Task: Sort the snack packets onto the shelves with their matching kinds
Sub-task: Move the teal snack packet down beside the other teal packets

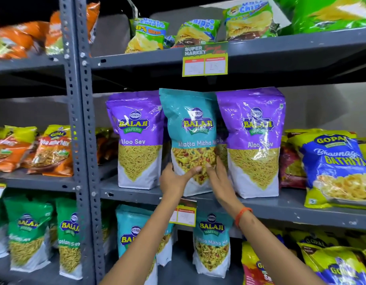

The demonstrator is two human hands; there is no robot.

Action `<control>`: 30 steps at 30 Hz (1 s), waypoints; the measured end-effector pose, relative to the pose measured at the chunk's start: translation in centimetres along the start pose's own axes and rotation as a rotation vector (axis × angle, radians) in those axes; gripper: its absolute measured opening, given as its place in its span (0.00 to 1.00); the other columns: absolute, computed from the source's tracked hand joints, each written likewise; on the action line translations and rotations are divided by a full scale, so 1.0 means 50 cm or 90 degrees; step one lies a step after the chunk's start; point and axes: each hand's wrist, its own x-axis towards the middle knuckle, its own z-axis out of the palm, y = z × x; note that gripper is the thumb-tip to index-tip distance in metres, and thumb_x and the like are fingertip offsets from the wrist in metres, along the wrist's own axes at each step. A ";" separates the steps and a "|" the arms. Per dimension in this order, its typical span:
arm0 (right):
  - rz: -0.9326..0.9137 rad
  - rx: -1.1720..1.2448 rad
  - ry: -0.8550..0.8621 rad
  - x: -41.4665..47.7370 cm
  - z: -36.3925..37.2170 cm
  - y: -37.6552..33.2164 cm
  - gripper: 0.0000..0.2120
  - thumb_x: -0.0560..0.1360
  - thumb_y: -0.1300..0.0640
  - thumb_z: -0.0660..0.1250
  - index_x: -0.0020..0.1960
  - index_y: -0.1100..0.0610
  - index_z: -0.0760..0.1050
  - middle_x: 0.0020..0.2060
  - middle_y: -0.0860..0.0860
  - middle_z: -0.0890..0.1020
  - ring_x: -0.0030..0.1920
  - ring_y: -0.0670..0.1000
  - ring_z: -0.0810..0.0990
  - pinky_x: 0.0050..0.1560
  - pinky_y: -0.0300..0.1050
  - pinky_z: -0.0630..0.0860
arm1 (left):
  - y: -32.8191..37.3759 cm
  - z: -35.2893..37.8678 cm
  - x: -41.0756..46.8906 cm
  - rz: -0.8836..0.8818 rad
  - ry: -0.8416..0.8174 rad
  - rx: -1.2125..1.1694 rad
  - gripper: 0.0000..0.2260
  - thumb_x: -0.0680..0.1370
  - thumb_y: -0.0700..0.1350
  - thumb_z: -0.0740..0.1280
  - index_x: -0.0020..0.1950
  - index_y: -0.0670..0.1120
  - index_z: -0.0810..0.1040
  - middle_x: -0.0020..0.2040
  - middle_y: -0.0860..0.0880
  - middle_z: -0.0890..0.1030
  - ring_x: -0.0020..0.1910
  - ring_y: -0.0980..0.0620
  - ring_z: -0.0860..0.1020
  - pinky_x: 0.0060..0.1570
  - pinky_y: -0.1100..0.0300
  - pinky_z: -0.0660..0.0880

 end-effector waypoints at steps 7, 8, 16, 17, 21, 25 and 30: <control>-0.049 0.082 -0.080 0.000 -0.007 0.008 0.25 0.78 0.52 0.61 0.73 0.49 0.60 0.72 0.47 0.66 0.69 0.43 0.66 0.63 0.31 0.67 | 0.012 -0.084 -0.058 0.078 0.123 0.076 0.37 0.54 0.74 0.69 0.45 0.44 0.78 0.41 0.43 0.83 0.42 0.42 0.80 0.35 0.50 0.73; -0.064 0.087 -0.098 -0.006 -0.003 0.008 0.23 0.77 0.51 0.63 0.71 0.46 0.63 0.71 0.46 0.69 0.69 0.43 0.68 0.65 0.36 0.70 | 0.010 -0.105 -0.063 0.075 0.113 0.062 0.38 0.51 0.76 0.67 0.43 0.44 0.78 0.39 0.43 0.83 0.40 0.42 0.80 0.35 0.47 0.75; -0.016 0.224 -0.161 -0.086 0.016 -0.020 0.19 0.65 0.47 0.73 0.55 0.50 0.78 0.54 0.50 0.85 0.53 0.51 0.83 0.48 0.40 0.79 | 0.009 -0.217 -0.116 0.001 -0.060 -0.128 0.31 0.50 0.64 0.79 0.43 0.44 0.84 0.44 0.43 0.87 0.47 0.41 0.84 0.50 0.43 0.79; -0.004 0.224 -0.165 -0.102 0.017 -0.017 0.17 0.65 0.48 0.75 0.52 0.50 0.80 0.51 0.49 0.86 0.51 0.51 0.84 0.45 0.39 0.79 | 0.002 -0.225 -0.131 -0.006 -0.081 -0.139 0.28 0.52 0.61 0.80 0.43 0.45 0.84 0.44 0.45 0.87 0.47 0.42 0.84 0.51 0.43 0.79; 0.021 0.197 -0.207 -0.166 0.006 0.018 0.16 0.65 0.58 0.76 0.52 0.53 0.80 0.46 0.45 0.87 0.49 0.47 0.85 0.44 0.36 0.79 | -0.060 -0.231 -0.181 -0.012 -0.160 -0.146 0.18 0.57 0.50 0.80 0.44 0.48 0.83 0.42 0.53 0.87 0.45 0.51 0.85 0.44 0.58 0.82; 0.084 0.151 -0.219 -0.235 0.002 0.103 0.17 0.66 0.68 0.73 0.53 0.56 0.78 0.43 0.43 0.87 0.47 0.42 0.84 0.44 0.32 0.78 | -0.157 -0.216 -0.218 -0.031 -0.240 -0.074 0.18 0.60 0.43 0.79 0.47 0.51 0.80 0.41 0.58 0.86 0.44 0.61 0.83 0.43 0.68 0.79; 0.161 0.079 -0.220 -0.300 0.002 0.231 0.22 0.65 0.61 0.76 0.58 0.53 0.77 0.54 0.46 0.83 0.54 0.44 0.82 0.54 0.40 0.79 | -0.294 -0.168 -0.245 -0.098 -0.337 0.020 0.24 0.62 0.45 0.80 0.54 0.55 0.75 0.53 0.55 0.82 0.55 0.57 0.79 0.52 0.65 0.74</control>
